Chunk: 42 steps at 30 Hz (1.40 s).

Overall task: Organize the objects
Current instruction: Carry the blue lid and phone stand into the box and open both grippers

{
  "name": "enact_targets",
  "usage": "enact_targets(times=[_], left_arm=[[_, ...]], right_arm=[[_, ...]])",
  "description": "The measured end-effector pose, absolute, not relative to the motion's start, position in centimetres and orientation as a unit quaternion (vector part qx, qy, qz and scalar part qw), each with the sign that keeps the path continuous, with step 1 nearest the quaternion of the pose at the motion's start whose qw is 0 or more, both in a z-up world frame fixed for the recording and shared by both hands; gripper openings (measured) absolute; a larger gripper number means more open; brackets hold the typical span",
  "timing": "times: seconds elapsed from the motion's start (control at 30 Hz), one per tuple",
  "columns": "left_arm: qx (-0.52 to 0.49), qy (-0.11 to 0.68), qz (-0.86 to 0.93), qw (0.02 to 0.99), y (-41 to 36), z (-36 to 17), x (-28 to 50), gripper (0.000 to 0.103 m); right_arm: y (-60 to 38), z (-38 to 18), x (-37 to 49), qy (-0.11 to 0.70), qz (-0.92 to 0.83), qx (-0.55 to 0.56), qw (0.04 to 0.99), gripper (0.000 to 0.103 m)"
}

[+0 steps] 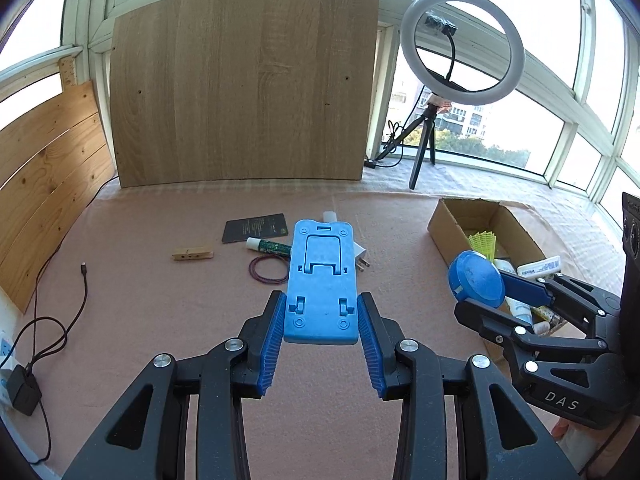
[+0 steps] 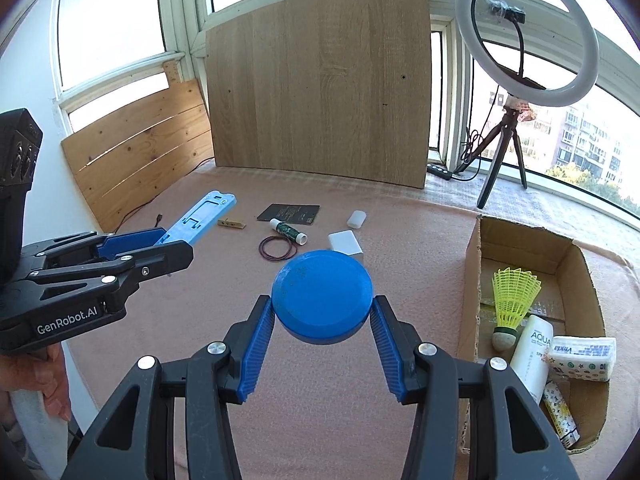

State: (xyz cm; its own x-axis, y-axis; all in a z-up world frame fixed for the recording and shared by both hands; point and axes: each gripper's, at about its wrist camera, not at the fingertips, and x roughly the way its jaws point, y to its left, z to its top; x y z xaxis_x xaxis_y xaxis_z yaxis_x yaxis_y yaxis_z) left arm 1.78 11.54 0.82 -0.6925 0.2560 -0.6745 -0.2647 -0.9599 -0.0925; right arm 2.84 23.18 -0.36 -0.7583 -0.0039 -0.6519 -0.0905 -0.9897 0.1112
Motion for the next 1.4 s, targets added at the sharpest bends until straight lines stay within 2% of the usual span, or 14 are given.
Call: enact_targets(times=[0.9,1.13,1.2,1.23,1.27,1.4], left_arm=[[-0.365,0.067,0.889,0.269,30.1,0.6,-1.3,0.039],[-0.384,0.073,0.869,0.302,35.0,-0.3,-2.4,0.039],[-0.398,0.082,0.86,0.309,36.1,-1.0,-2.5,0.055],[-0.399,0.087,0.86,0.304,36.3,-1.2,-2.4,0.074],[-0.396,0.09,0.863,0.299,36.4,-1.3,-2.3,0.087],[-0.393,0.084,0.868,0.292,35.5,-1.5,-2.1,0.088]], right_arm=[[37.8,-0.4,11.1,0.129,0.922,-0.326,0.165,0.045],[40.4,-1.4,12.1,0.139,0.915,-0.338,0.17,0.046],[40.4,-1.8,11.8,0.133,0.912,-0.352,0.162,0.049],[40.4,-1.9,12.0,0.13,0.913,-0.352,0.162,0.055],[40.3,-1.9,12.2,0.129,0.913,-0.35,0.163,0.057],[40.4,-1.0,13.4,0.129,0.914,-0.341,0.176,0.057]])
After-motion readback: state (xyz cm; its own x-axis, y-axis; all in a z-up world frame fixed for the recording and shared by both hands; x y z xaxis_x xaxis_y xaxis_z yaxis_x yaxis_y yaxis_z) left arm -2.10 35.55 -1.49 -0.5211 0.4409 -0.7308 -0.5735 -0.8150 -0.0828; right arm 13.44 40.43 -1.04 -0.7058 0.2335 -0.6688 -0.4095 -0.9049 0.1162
